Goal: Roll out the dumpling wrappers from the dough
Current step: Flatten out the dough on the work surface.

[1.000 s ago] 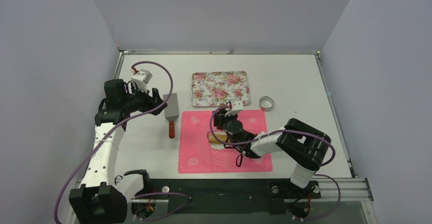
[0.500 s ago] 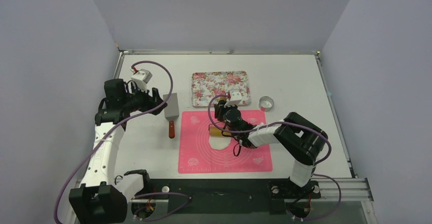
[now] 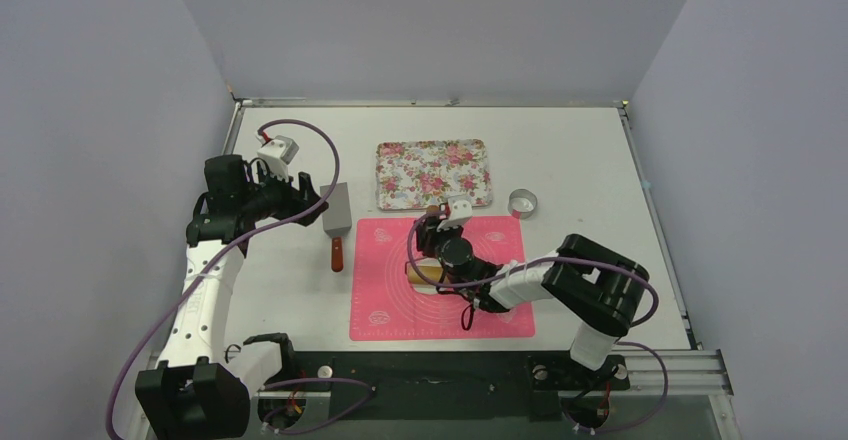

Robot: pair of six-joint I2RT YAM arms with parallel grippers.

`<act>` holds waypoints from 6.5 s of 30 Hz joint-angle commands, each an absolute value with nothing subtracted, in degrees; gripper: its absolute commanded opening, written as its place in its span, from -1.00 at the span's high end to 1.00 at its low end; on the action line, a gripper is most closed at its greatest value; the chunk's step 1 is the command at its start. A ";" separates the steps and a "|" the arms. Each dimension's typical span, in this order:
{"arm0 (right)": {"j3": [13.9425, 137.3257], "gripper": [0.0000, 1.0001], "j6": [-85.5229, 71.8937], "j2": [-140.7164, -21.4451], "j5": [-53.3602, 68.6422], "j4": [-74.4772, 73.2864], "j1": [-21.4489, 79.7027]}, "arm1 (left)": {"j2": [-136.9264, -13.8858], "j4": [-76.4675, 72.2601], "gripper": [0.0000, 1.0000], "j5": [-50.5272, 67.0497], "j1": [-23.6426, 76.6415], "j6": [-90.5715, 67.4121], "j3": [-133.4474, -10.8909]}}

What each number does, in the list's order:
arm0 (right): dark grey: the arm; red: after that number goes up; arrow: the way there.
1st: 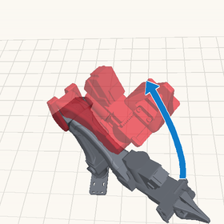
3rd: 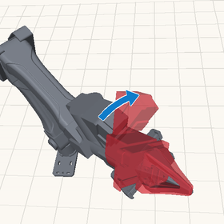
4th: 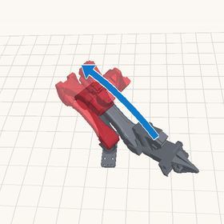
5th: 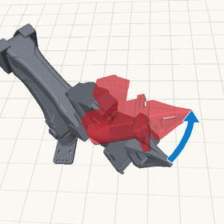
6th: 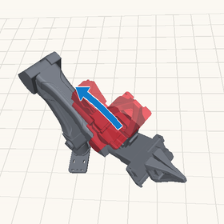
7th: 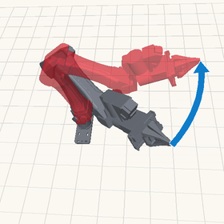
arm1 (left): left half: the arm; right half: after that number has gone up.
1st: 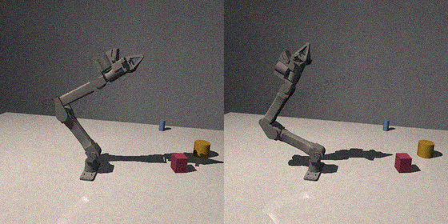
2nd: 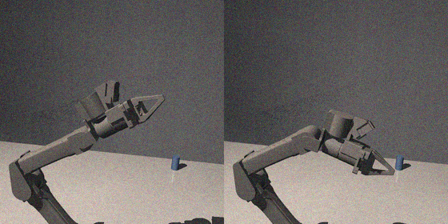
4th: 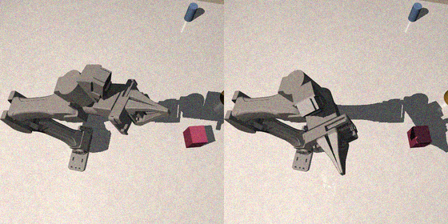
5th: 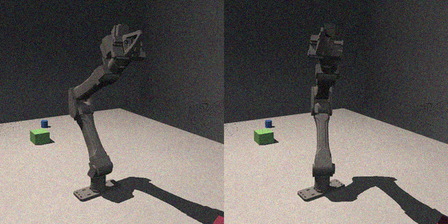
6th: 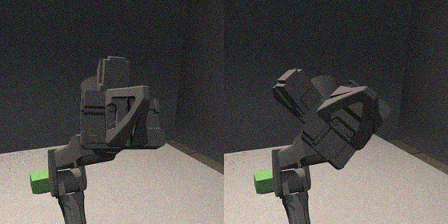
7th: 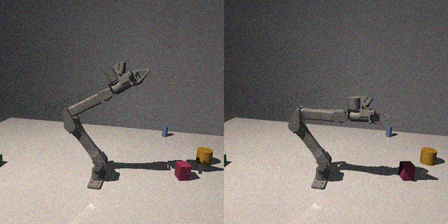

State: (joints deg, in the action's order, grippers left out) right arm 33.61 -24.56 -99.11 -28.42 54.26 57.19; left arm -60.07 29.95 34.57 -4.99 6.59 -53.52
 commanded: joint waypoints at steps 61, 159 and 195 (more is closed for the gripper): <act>20.94 1.00 -26.43 -96.46 -12.71 56.42 53.71 | -60.05 28.76 -0.35 34.94 -5.33 7.46 -56.51; 40.28 1.00 -19.63 -107.30 -5.87 54.58 49.91 | -62.57 40.43 -0.35 48.27 5.71 31.70 -50.65; 39.65 1.00 -16.08 -108.40 -11.73 47.77 50.63 | -64.70 41.71 -0.35 48.57 4.74 31.27 -54.57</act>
State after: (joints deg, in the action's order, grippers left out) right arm 38.06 -20.91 -104.05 -12.78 58.11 52.31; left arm -64.51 41.30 47.09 5.08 30.72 -51.59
